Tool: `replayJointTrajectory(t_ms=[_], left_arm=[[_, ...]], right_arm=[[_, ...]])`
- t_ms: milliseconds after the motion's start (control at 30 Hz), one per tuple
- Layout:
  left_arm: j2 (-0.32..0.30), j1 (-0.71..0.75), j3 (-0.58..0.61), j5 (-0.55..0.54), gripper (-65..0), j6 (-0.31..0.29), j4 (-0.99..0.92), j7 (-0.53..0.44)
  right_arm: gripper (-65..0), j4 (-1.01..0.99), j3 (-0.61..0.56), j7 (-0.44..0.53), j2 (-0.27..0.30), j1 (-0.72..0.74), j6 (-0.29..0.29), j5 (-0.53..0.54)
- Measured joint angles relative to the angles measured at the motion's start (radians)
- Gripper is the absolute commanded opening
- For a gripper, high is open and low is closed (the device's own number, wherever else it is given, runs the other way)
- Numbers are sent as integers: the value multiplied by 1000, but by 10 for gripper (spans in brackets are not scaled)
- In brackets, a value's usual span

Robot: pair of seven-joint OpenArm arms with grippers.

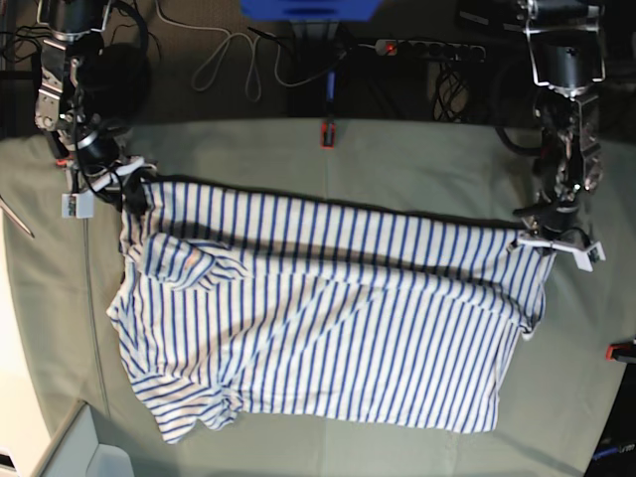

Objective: Layout the t-shirt on the table in an organized manner, then fold the t-shirt properly
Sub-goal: 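Lift the shirt edge with both grippers and shake it flat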

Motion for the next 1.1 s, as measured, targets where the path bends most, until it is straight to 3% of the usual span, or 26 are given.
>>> replayJointTrajectory(t_ms=[167,433,633,733,867,1000,1100], left_arm=[[-18,31,-11,-2,-648,-5,8,5],[-14,74,-111,-2,-648,6,180,27],[-21,66,-111,-3,-648,-5,326,24],[-21,35,-111,0,-648,6,377,39],[-25,17,-111,-5,-648,-14,444,8],[-20,102,-111,-2,-648,-5,439,20],[-21,175,-115,3,-648,3,433,25]], right_arm=[[-650,46,2,-14,0,-31,0,-13],[-650,346,42,-72,18,-134,7,-28],[-650,444,95,-278,29,-26,14,-30],[-650,501,141,-361,22,61,90,-31],[-650,562,202,-429,24,79,100,-20],[-650,564,224,-426,-19,-18,105,-29],[-650,565,226,-351,-45,-99,105,-31]])
